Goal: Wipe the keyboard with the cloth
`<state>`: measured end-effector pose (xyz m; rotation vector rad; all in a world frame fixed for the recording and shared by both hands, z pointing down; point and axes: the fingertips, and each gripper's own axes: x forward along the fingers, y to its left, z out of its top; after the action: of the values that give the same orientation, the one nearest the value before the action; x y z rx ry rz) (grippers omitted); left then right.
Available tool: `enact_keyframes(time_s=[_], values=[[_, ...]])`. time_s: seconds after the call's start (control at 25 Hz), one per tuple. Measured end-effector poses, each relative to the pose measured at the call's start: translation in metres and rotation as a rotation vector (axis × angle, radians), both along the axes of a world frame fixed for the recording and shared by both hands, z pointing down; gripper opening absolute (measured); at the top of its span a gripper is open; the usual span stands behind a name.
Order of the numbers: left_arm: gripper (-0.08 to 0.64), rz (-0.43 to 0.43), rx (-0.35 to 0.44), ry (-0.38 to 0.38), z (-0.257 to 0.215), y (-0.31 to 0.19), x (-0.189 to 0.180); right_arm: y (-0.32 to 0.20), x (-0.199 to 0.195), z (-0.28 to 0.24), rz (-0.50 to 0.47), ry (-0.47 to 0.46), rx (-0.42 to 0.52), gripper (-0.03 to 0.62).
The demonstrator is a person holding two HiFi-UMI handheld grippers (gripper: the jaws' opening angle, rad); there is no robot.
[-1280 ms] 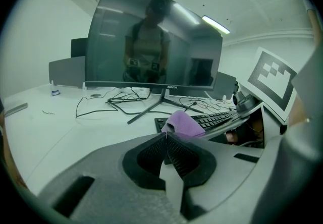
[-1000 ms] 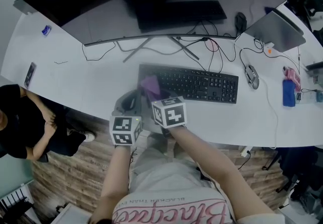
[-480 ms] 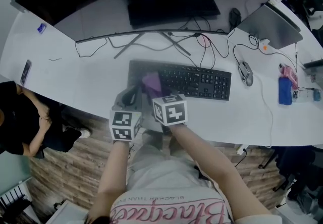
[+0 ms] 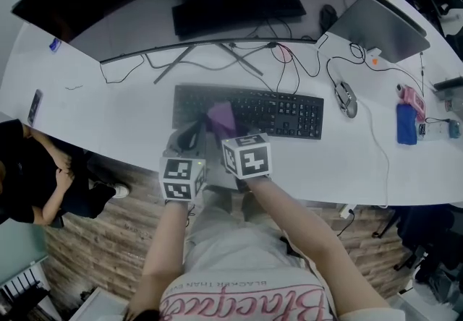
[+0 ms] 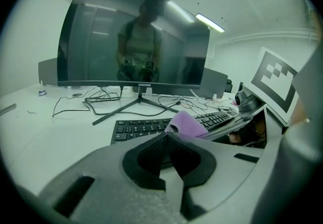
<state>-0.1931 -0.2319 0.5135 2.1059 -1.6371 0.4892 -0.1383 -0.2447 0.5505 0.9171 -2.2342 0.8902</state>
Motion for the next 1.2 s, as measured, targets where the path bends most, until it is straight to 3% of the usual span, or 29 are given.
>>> enact_keyframes(time_s=[1.2], values=[[0.008, 0.089, -0.009, 0.02, 0.002, -0.009, 0.106, -0.013, 0.114, 0.002, 0.073, 0.052, 0.023, 0.091]])
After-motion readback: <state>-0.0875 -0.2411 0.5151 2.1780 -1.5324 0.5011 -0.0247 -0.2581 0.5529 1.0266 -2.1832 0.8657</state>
